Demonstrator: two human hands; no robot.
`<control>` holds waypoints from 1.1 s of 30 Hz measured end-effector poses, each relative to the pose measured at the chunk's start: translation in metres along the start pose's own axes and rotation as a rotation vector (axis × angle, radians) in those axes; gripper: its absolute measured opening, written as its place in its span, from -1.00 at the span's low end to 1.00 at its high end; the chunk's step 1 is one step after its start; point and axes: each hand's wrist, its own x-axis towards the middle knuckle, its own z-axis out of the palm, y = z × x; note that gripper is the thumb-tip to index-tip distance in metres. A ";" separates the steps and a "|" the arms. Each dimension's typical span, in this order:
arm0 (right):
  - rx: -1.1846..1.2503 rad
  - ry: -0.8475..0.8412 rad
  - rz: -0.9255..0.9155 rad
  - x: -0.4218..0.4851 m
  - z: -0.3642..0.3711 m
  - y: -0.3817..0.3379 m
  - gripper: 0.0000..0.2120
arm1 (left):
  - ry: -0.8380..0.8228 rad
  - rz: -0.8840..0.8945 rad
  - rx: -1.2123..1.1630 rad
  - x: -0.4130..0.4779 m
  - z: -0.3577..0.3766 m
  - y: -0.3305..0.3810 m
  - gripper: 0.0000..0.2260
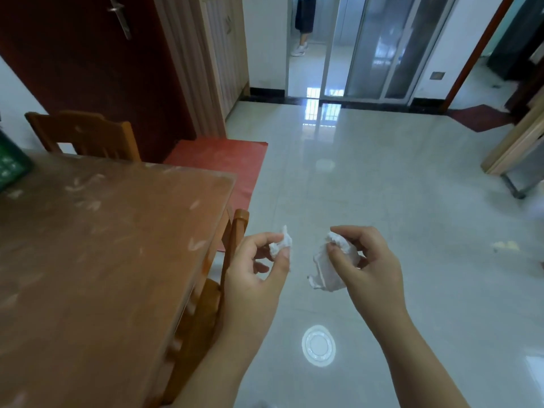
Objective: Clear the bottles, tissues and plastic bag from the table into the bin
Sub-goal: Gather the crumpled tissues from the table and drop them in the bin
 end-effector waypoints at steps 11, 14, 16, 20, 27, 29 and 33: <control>0.040 0.022 -0.023 0.216 -0.005 0.062 -0.69 | 0.069 0.008 -0.075 0.173 0.122 -0.027 -0.85; 0.051 0.015 -0.037 0.284 -0.011 0.071 -0.67 | 0.081 0.010 -0.076 0.229 0.157 -0.025 -0.85; 0.057 -0.039 -0.045 0.323 -0.007 0.074 -0.68 | 0.105 0.017 -0.085 0.261 0.173 -0.023 -0.85; 0.081 -0.137 -0.056 0.389 0.018 0.081 -0.68 | 0.151 0.017 -0.079 0.317 0.191 -0.034 -0.86; 0.086 -0.298 -0.094 0.493 0.091 0.092 -0.73 | 0.324 -0.042 -0.097 0.424 0.189 -0.074 -0.88; 0.088 -0.319 -0.122 0.524 0.119 0.091 -0.80 | 0.361 -0.047 -0.109 0.461 0.184 -0.086 -0.90; 0.079 -0.423 -0.161 0.588 0.183 0.077 -0.79 | 0.444 -0.038 -0.156 0.539 0.163 -0.101 -0.88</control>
